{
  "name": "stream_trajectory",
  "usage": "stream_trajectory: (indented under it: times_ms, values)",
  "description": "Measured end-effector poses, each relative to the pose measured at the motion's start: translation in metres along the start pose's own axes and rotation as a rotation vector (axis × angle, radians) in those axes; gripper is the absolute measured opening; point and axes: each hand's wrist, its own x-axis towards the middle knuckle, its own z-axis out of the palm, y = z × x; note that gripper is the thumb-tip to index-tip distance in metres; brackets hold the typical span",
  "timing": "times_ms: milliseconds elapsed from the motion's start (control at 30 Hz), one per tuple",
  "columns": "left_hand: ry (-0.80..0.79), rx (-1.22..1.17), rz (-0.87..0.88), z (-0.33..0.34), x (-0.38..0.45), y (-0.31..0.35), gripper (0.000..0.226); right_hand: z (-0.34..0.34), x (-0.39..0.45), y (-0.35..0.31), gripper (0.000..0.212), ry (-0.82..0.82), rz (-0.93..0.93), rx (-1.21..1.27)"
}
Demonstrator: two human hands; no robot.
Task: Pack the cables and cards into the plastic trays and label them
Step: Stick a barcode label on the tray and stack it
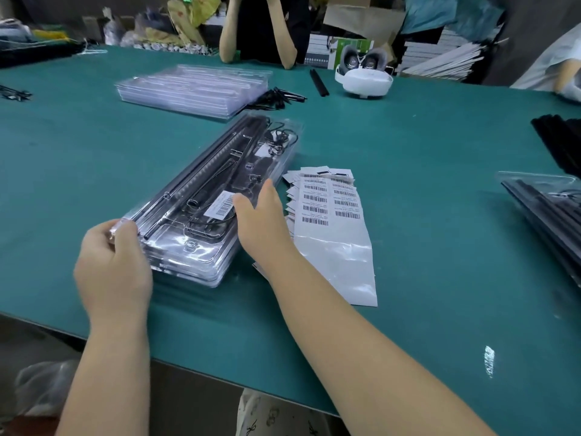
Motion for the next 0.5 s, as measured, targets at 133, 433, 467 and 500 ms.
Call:
stream_trajectory:
  times_ms: [133, 433, 467, 500]
  values:
    - [-0.034, 0.072, 0.07, 0.001, -0.002, 0.002, 0.026, -0.009, -0.01, -0.004, 0.067, 0.061, -0.012, 0.048]
    - [0.073, 0.048, 0.118, -0.002, 0.0, 0.003, 0.059, -0.14, -0.051, 0.003, 0.043, 0.412, 0.057, 0.157]
    - [0.109, 0.044, 0.182, -0.003, -0.008, 0.01, 0.05, -0.158, -0.055, 0.009, 0.035, 0.464, 0.078, 0.189]
    - [0.136, 0.025, 0.298, 0.0, -0.019, 0.019, 0.035, -0.175, -0.06, 0.017, 0.024, 0.515, 0.102, 0.241]
